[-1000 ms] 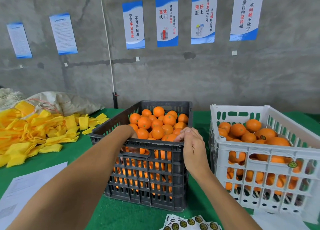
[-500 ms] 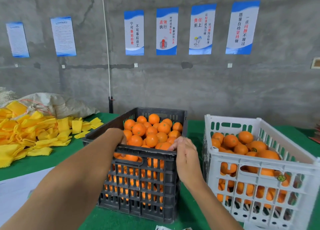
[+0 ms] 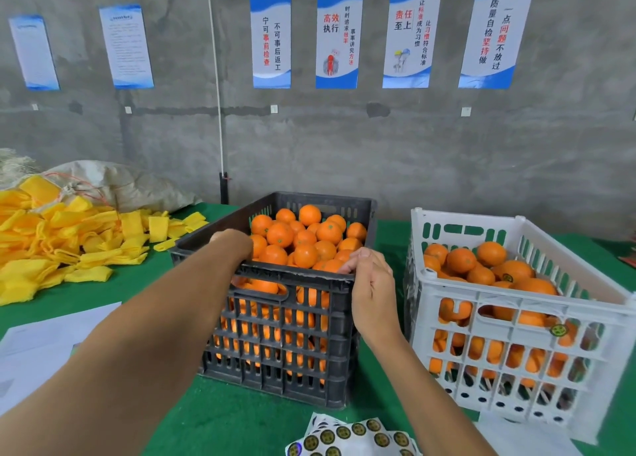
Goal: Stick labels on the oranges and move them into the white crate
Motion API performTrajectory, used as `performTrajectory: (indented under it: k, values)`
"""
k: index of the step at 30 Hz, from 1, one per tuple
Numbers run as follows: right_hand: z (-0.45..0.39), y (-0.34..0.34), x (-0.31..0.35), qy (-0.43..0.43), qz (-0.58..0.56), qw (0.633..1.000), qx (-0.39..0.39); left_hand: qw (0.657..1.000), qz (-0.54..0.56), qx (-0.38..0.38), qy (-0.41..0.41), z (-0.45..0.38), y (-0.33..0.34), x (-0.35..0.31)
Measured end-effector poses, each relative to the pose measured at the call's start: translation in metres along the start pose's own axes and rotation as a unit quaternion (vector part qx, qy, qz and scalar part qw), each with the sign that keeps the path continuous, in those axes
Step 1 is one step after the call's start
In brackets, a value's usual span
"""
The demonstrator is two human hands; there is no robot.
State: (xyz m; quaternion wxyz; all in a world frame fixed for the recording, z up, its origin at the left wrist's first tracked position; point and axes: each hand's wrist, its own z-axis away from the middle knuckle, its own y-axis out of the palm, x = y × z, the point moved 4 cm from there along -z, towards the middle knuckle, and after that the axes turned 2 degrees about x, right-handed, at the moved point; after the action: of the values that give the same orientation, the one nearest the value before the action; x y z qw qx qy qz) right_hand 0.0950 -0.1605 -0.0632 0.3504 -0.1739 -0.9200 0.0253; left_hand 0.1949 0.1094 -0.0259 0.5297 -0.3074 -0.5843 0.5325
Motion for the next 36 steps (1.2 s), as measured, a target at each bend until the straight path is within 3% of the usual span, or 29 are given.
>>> performTrajectory:
  k: [3,6,9,12,15,18,20,22,24,26,30,32,36]
  values:
    - [0.003,0.004,0.002,0.012,-0.001,1.0,-0.023,0.996,-0.027,-0.083,0.013,0.015,-0.018,-0.018]
    - [0.005,0.003,0.006,0.019,-0.004,0.999,-0.036,0.969,0.065,-0.225,0.077,0.044,-0.047,-0.031]
    - [0.004,0.0,0.016,0.063,-0.011,0.998,0.021,0.873,0.265,-0.37,0.176,0.087,-0.065,-0.044]
    - [0.007,-0.009,0.034,0.152,-0.102,0.982,0.05,0.756,0.312,-0.499,0.287,0.15,-0.052,-0.066]
    - [0.022,-0.028,0.058,0.082,-0.074,0.992,0.062,0.676,0.381,-0.524,0.351,0.191,-0.021,-0.086]
    - [0.061,-0.052,0.048,0.041,-0.007,0.998,0.038,0.652,0.422,-0.505,0.376,0.214,0.02,-0.109]
    - [0.09,-0.068,0.027,0.058,0.0,0.998,0.039,0.67,0.414,-0.468,0.4,0.22,0.052,-0.126]
    - [0.12,-0.081,-0.002,0.103,0.003,0.992,0.07,0.704,0.432,-0.375,0.42,0.219,0.09,-0.139]
    - [0.148,-0.089,-0.032,0.163,0.042,0.977,0.129,0.709,0.499,-0.261,0.425,0.216,0.13,-0.146]
    - [0.17,-0.093,-0.056,0.192,0.11,0.952,0.214,0.686,0.58,-0.16,0.41,0.211,0.167,-0.148]
    - [0.196,-0.09,-0.078,0.151,0.238,0.874,0.396,0.67,0.678,-0.034,0.3,0.204,0.207,-0.151]
    - [0.2,-0.089,-0.08,0.144,0.246,0.854,0.436,0.651,0.715,0.005,0.253,0.2,0.216,-0.154]
    - [0.201,-0.087,-0.085,0.163,0.216,0.868,0.417,0.668,0.696,-0.005,0.263,0.199,0.215,-0.155]
